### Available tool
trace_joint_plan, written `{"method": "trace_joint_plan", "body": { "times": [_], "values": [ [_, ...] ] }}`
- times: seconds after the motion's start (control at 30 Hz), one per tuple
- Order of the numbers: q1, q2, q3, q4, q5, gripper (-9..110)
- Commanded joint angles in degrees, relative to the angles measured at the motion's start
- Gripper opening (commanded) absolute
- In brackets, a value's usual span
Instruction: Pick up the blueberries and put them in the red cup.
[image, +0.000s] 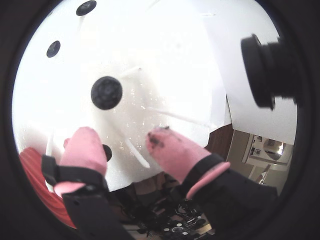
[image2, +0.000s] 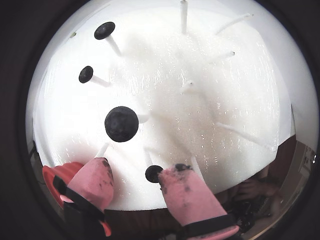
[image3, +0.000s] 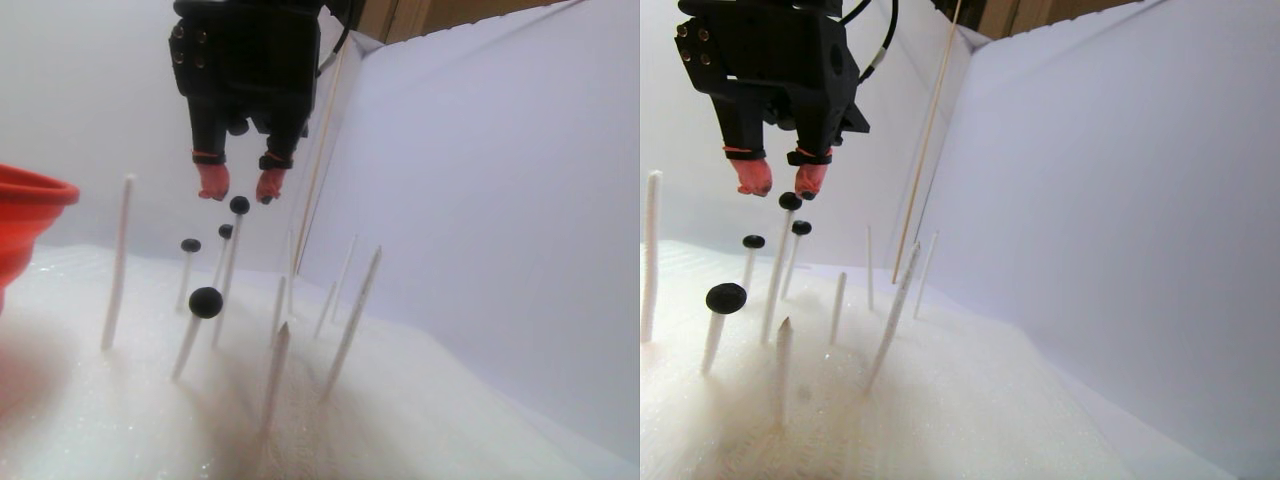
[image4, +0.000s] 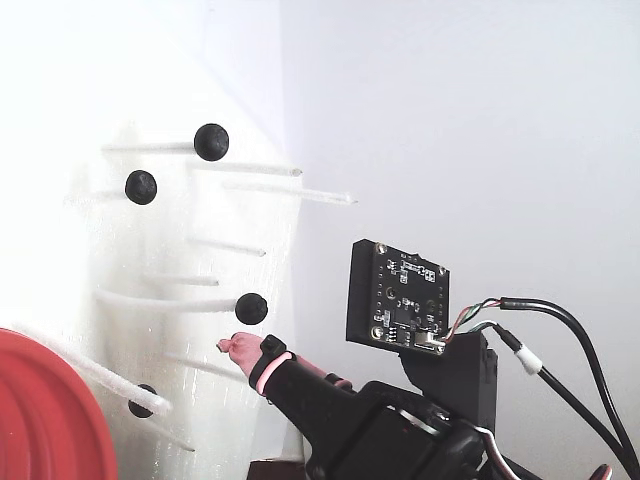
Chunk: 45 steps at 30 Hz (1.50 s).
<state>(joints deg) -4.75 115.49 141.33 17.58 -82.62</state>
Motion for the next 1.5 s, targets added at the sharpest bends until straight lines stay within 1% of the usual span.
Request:
{"method": "trace_joint_plan", "body": {
  "times": [0.0, 0.9, 1.47],
  "values": [
    [0.09, -0.35, -5.19, -2.46, 0.00, 19],
    [-1.14, -9.32, -8.44, -10.37, 0.18, 18],
    [-1.67, -10.20, -7.91, -13.01, 1.49, 13]
  ]
}}
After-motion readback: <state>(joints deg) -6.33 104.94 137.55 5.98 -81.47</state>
